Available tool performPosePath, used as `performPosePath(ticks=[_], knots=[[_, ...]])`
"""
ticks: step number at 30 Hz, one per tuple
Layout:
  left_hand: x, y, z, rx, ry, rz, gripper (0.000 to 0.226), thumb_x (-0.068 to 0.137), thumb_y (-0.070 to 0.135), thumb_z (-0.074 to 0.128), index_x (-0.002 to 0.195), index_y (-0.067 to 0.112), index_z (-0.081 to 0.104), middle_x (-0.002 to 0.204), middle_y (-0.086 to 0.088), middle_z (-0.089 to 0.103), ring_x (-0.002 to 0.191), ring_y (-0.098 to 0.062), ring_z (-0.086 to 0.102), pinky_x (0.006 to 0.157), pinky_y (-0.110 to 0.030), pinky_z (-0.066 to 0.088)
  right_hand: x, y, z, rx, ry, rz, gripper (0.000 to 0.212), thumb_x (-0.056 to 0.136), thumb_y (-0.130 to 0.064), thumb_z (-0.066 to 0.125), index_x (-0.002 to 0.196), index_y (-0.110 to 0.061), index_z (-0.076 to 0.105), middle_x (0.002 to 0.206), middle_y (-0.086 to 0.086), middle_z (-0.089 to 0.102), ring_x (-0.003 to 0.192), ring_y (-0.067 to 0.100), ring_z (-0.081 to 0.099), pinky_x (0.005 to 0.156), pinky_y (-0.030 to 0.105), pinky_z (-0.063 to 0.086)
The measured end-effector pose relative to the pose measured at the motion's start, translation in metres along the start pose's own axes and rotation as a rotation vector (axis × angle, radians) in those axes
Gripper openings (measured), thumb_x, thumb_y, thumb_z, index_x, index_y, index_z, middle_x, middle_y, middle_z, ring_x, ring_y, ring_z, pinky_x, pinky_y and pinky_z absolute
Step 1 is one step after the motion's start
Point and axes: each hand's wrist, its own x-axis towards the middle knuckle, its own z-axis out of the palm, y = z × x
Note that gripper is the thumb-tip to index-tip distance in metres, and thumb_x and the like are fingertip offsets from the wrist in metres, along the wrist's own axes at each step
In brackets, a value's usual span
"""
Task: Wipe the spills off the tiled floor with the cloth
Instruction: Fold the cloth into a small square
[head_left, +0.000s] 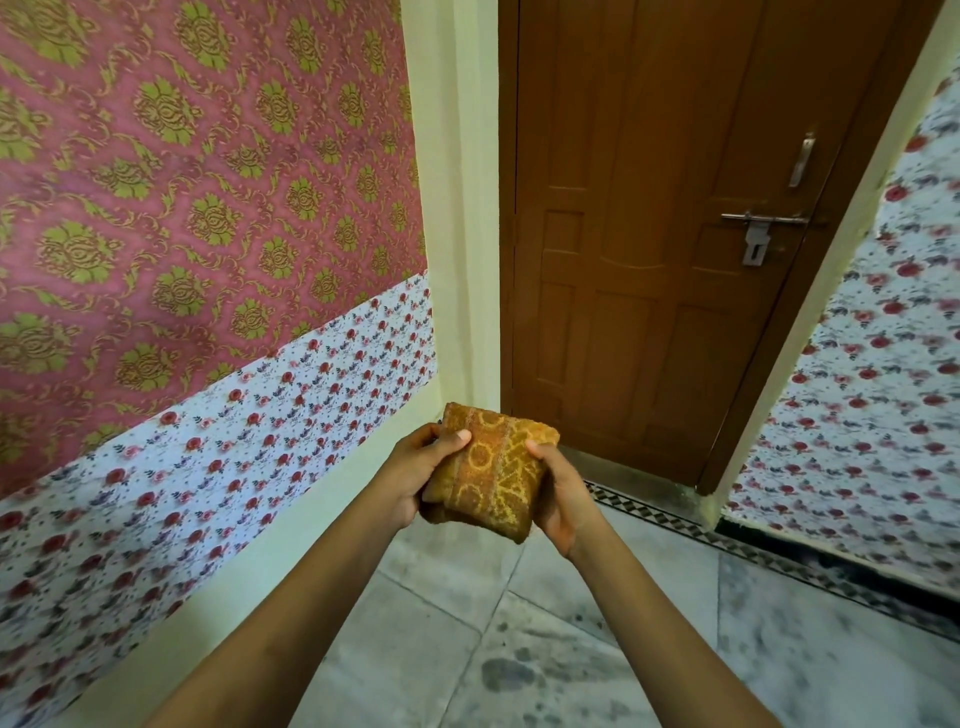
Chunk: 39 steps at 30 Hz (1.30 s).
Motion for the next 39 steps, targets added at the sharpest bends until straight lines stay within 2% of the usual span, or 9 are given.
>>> performPosePath(ticks=[3, 6, 8, 12, 18, 21, 26, 29, 39], knots=[[0.006, -0.002, -0.001, -0.046, 0.012, -0.070, 0.043, 0.077, 0.026, 0.075, 0.112, 0.019, 0.052, 0.114, -0.013, 0.060, 0.104, -0.034, 0.057, 0.083, -0.056, 0.050, 0.002, 0.001, -0.001, -0.151, 0.132, -0.077, 0.034, 0.090, -0.016, 0.058, 0.122, -0.008, 0.055, 0.120, 0.011, 0.061, 0.105, 0.025, 0.058, 0.089, 0.039, 0.049], [0.004, -0.011, 0.002, -0.070, -0.163, -0.222, 0.058, 0.073, 0.034, 0.074, 0.122, 0.016, 0.049, 0.116, -0.015, 0.061, 0.103, -0.033, 0.058, 0.074, -0.045, 0.053, 0.003, -0.001, 0.000, -0.140, 0.199, -0.097, 0.028, 0.090, -0.019, 0.059, 0.117, -0.010, 0.058, 0.113, 0.010, 0.063, 0.100, 0.025, 0.059, 0.078, 0.036, 0.051], [0.001, -0.021, 0.004, -0.118, -0.277, -0.309, 0.060, 0.068, 0.041, 0.072, 0.118, 0.015, 0.053, 0.116, -0.018, 0.063, 0.106, -0.033, 0.059, 0.081, -0.044, 0.052, 0.002, -0.003, 0.000, -0.136, 0.215, -0.099, 0.023, 0.089, -0.021, 0.060, 0.110, -0.011, 0.059, 0.106, 0.009, 0.064, 0.094, 0.024, 0.061, 0.071, 0.035, 0.052], [0.003, -0.034, 0.007, -0.200, -0.291, -0.257, 0.040, 0.071, 0.037, 0.069, 0.106, 0.021, 0.057, 0.113, -0.015, 0.062, 0.105, -0.032, 0.057, 0.080, -0.045, 0.050, -0.002, -0.006, -0.008, -0.193, 0.200, -0.101, 0.017, 0.088, -0.021, 0.062, 0.103, -0.013, 0.061, 0.097, 0.006, 0.065, 0.087, 0.021, 0.062, 0.065, 0.033, 0.051], [0.012, -0.031, 0.014, -0.187, -0.262, -0.173, 0.070, 0.066, 0.027, 0.080, 0.129, 0.022, 0.049, 0.118, -0.014, 0.061, 0.107, -0.032, 0.058, 0.078, -0.044, 0.053, -0.007, -0.005, -0.016, -0.210, 0.205, -0.068, 0.026, 0.090, -0.027, 0.059, 0.113, -0.015, 0.055, 0.103, 0.006, 0.063, 0.093, 0.022, 0.060, 0.074, 0.036, 0.052], [0.022, -0.027, 0.020, -0.123, -0.221, -0.114, 0.060, 0.076, 0.022, 0.074, 0.130, 0.019, 0.048, 0.113, -0.011, 0.063, 0.100, -0.028, 0.060, 0.081, -0.042, 0.053, -0.005, -0.002, -0.024, -0.247, 0.260, -0.071, 0.037, 0.090, -0.029, 0.059, 0.123, -0.014, 0.054, 0.119, 0.009, 0.060, 0.107, 0.026, 0.057, 0.088, 0.041, 0.049], [0.043, -0.028, 0.038, -0.032, -0.244, -0.119, 0.063, 0.073, 0.022, 0.078, 0.129, 0.018, 0.050, 0.116, -0.011, 0.064, 0.102, -0.028, 0.062, 0.088, -0.044, 0.052, -0.010, -0.002, -0.046, -0.237, 0.374, -0.079, 0.036, 0.088, -0.031, 0.062, 0.120, -0.015, 0.057, 0.119, 0.009, 0.062, 0.108, 0.026, 0.058, 0.091, 0.046, 0.050], [0.049, -0.030, 0.058, -0.013, -0.268, -0.132, 0.055, 0.073, 0.020, 0.078, 0.123, 0.018, 0.053, 0.113, -0.011, 0.064, 0.101, -0.028, 0.061, 0.086, -0.043, 0.052, -0.021, -0.006, -0.063, -0.198, 0.410, -0.080, 0.019, 0.087, -0.027, 0.064, 0.104, -0.020, 0.061, 0.112, 0.007, 0.064, 0.104, 0.025, 0.059, 0.088, 0.045, 0.050], [0.027, -0.048, 0.182, 0.038, -0.341, -0.157, 0.028, 0.077, 0.017, 0.075, 0.097, 0.025, 0.057, 0.099, -0.007, 0.064, 0.092, -0.025, 0.061, 0.082, -0.040, 0.050, -0.075, -0.044, -0.167, -0.072, 0.489, -0.125, 0.030, 0.086, -0.016, 0.065, 0.114, -0.007, 0.058, 0.106, 0.010, 0.065, 0.094, 0.023, 0.062, 0.073, 0.039, 0.054]])
